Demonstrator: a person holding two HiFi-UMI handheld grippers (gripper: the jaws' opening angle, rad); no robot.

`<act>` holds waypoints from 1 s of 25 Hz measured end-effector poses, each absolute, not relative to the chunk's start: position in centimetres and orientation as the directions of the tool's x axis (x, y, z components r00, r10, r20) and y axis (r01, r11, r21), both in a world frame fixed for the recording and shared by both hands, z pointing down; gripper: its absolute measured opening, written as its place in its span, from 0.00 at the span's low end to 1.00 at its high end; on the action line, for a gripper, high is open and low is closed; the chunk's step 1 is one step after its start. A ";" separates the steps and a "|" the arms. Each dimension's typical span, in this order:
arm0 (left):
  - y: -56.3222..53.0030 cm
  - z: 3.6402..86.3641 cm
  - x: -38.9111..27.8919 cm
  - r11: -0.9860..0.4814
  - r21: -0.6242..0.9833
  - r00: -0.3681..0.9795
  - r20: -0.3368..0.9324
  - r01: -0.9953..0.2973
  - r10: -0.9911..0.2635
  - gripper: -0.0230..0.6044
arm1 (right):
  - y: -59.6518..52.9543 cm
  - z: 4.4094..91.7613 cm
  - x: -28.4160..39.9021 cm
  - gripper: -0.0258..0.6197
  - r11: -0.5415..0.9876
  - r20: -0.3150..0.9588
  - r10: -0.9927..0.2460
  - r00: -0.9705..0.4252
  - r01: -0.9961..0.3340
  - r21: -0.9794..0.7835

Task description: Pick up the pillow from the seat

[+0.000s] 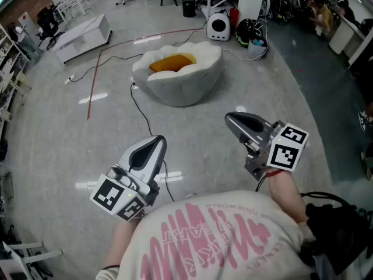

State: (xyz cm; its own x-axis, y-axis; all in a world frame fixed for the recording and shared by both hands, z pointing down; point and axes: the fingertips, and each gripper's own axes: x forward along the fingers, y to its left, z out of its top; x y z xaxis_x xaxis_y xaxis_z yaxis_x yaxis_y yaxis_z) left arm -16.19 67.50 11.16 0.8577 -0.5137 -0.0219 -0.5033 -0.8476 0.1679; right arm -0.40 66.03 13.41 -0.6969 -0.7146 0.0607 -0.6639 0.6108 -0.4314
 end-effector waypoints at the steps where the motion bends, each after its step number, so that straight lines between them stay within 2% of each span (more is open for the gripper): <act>1: 67.6 11.1 -16.2 -0.848 0.166 0.858 -0.021 -0.503 -0.513 0.06 | 66.1 13.3 -0.4 0.04 0.610 0.061 -0.715 -0.696 -0.664 -0.431; 11: 66.6 12.0 -17.9 -0.842 0.178 0.854 -0.018 -0.509 -0.519 0.06 | 65.3 14.0 -1.6 0.04 0.606 0.062 -0.718 -0.693 -0.666 -0.436; 18: 66.5 11.8 -19.5 -0.844 0.185 0.858 -0.008 -0.504 -0.514 0.06 | 64.4 12.4 -2.3 0.05 0.619 -0.009 -0.730 -0.684 -0.654 -0.435; 25: 63.8 12.9 -21.3 -0.848 0.132 0.857 0.031 -0.513 -0.514 0.06 | 62.4 13.2 -6.1 0.05 0.633 0.030 -0.720 -0.694 -0.673 -0.382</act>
State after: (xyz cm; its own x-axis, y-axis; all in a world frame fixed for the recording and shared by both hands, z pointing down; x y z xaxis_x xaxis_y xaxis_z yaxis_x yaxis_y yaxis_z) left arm -21.29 63.80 12.90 0.8572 -0.5141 0.0314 -0.5134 -0.8479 0.1320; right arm -6.10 62.35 13.21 -0.6936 -0.7198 0.0295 -0.6732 0.6330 -0.3824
